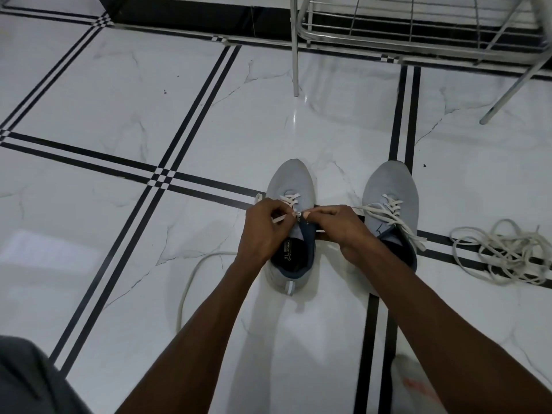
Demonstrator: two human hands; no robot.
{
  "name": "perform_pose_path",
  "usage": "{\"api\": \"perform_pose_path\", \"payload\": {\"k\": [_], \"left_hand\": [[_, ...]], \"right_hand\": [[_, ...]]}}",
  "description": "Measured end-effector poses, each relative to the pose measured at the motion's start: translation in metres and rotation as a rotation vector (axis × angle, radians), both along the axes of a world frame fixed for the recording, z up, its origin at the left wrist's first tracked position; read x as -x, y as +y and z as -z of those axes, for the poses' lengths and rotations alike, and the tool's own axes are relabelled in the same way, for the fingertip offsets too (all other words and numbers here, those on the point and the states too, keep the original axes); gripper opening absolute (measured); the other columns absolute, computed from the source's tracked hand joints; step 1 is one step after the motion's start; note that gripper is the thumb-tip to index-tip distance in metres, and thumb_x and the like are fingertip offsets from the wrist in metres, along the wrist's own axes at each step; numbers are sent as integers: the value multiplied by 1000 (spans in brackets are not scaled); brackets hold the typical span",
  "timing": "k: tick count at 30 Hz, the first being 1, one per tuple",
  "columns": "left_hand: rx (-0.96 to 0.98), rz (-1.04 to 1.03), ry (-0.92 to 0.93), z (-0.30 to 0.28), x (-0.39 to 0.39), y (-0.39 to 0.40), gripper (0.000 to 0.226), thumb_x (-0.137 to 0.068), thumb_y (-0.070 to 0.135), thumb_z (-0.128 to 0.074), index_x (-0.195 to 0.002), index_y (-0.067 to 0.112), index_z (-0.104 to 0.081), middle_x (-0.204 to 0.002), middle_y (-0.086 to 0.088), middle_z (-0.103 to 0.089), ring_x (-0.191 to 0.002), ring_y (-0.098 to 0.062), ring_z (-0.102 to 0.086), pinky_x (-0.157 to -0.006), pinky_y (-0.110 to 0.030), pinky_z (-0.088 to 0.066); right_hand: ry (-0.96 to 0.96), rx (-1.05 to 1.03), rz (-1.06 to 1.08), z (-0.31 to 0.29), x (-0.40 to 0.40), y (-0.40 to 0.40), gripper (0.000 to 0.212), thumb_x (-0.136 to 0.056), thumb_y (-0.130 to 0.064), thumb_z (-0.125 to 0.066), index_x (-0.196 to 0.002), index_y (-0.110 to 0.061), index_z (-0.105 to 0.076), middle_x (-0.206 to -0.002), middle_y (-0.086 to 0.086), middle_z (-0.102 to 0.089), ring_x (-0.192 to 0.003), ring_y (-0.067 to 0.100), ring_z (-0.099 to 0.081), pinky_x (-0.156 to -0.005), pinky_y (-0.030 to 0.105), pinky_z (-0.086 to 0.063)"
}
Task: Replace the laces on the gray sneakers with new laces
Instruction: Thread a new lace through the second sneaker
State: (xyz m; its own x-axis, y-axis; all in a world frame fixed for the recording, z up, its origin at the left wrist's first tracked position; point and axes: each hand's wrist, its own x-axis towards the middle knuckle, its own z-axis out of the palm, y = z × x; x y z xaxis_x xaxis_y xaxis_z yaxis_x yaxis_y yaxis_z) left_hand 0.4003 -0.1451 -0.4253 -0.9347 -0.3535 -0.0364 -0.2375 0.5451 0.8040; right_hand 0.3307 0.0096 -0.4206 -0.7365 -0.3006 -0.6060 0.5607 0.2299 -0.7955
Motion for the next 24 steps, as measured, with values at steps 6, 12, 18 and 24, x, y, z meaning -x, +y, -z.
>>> {"api": "perform_pose_path", "payload": {"k": [6,12,18,24], "left_hand": [[6,-30,-31,3,3,7,4,-86,18,-77,-87,15,-79,-86,4,-73,-76,-2,-63,-71,-4,-44],[1,-65,-46,6,2,11,11,-88,23,-77,-91,13,-79,-87,4,-72,-75,-2,-62,-71,-2,-44],[-69,-177,-62,14,-2,13,17,-89,27,-78,-96,11,-80,-92,0,-77,-81,-7,-68,-78,-11,-53],[-88,-226,-18,8,-2,16,10,-85,23,-82,-88,14,-81,-87,2,-77,-75,8,-63,-72,-1,-43]], "right_hand": [[-82,33,57,4,2,2,12,-88,-9,-72,-98,-4,-77,-94,14,-77,-84,21,-73,-62,25,-58],[-126,70,81,8,2,2,16,-87,-9,-73,-101,-2,-76,-98,15,-76,-91,25,-72,-64,25,-58],[-189,223,9,9,5,11,20,-95,-8,-64,-110,1,-73,-104,13,-76,-94,22,-74,-74,25,-60],[25,100,-53,15,9,1,6,-85,-4,-75,-91,-3,-74,-92,15,-75,-86,26,-73,-73,29,-60]]}}
